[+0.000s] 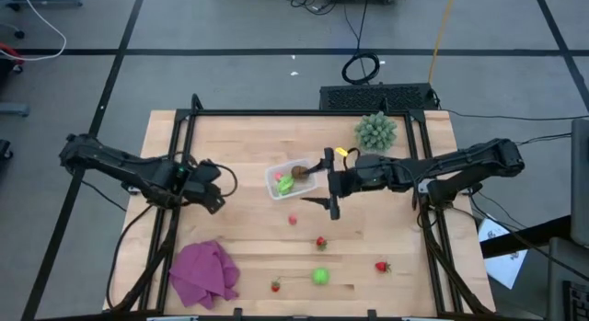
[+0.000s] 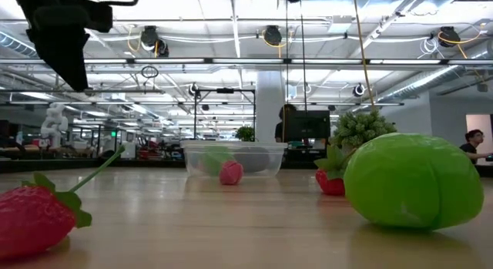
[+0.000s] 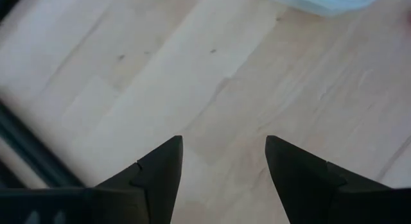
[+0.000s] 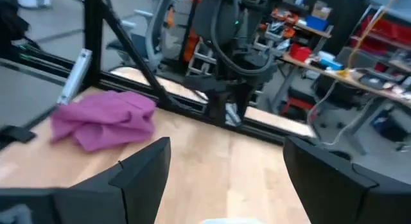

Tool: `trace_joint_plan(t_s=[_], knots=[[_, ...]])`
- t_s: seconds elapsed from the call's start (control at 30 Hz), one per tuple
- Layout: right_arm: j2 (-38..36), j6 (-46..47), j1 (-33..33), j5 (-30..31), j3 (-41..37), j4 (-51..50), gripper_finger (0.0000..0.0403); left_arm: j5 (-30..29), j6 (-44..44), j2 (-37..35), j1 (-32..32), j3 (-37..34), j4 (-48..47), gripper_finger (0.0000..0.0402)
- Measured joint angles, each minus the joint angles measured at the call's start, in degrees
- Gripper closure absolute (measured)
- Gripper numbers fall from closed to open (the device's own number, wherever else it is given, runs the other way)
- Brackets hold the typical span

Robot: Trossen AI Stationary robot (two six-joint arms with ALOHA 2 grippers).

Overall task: Pick and placing Produce into tupperware
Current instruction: Put the pink peach into the transparent container

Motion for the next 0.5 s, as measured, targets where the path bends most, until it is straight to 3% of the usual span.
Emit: trace_joint_plan(t_s=[0.2, 0.5], knots=[[2.88, -1.03, 0.0, 3.9, 14.49, -16.99, 0.011, -1.95, -0.97, -3.45, 0.0, 0.0, -3.69, 0.0174], [22.77, 4.63, 0.0, 5.41, 48.83, -58.71, 0.011, -3.21, -0.83, -4.06, 0.0, 0.0, -3.97, 0.0174]])
